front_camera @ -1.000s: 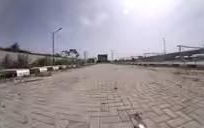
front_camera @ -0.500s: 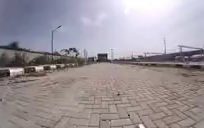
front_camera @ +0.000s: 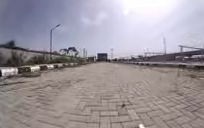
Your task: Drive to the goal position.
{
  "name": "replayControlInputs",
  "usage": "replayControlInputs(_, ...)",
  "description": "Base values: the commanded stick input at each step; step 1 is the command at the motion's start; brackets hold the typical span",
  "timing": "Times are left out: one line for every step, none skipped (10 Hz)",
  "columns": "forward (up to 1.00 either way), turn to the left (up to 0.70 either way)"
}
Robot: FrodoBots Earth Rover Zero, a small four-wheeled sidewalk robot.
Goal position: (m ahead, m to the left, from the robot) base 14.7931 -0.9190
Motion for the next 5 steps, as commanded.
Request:
replayControlInputs(1.00,0.00)
replayControlInputs(1.00,0.00)
replayControlInputs(1.00,0.00)
replayControlInputs(1.00,0.00)
replayControlInputs(1.00,0.00)
